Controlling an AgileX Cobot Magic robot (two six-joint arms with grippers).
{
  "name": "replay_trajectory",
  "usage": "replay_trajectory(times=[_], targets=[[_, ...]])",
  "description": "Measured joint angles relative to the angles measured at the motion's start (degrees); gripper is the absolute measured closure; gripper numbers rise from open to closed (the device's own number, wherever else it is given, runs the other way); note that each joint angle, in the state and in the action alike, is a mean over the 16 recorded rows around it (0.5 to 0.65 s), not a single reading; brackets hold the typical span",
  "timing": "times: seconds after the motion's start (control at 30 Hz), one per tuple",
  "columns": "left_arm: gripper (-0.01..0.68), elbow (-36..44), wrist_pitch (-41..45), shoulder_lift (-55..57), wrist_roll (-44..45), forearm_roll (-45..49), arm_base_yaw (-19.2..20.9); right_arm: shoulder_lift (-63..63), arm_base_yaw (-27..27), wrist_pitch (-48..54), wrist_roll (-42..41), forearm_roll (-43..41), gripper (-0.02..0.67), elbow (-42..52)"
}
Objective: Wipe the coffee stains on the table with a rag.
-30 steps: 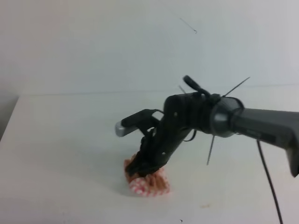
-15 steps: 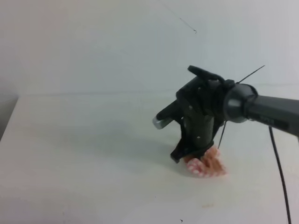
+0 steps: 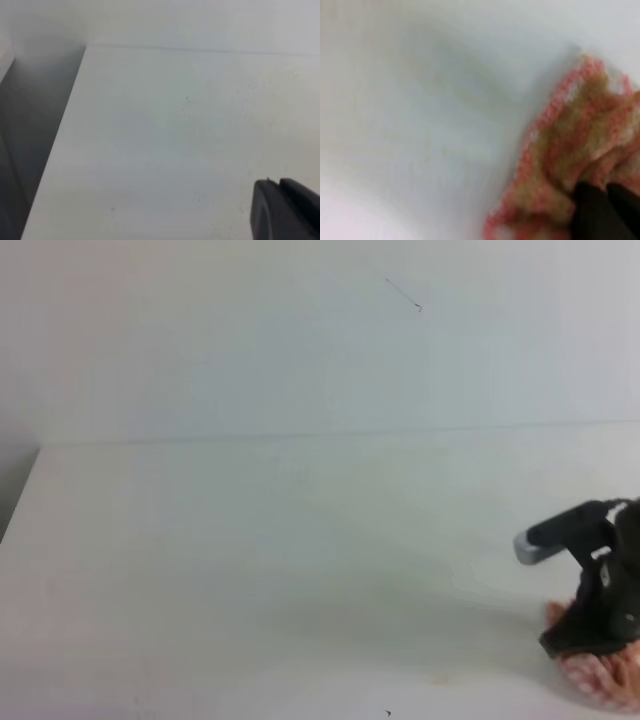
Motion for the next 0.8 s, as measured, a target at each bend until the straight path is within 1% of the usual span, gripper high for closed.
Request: replay_trajectory(times=[0.17,0.33,0.53,0.8], targets=[[0.674,-0.47,0.18,0.29,-0.02,0.0,-0.01,-9.76,1.16,-5.03,-1.79,4.56,0.636,9.61],[0.674,-0.47,0.18,0.29,-0.05,0.0,-0.01,-15.8,4.84,-7.83,-4.11,10.05,0.636,11.98],[0.674,-0.47,0.18,0.29,-0.05,0.0,-0.01,-15.98,8.42,-11.6,-6.44,13.54,0.636,7.67],[0.674,-0.47,0.18,0.29,-0.01,0.0,-0.01,-7.18,8.85,-13.16,-5.35,11.11,0.632,-1.65]])
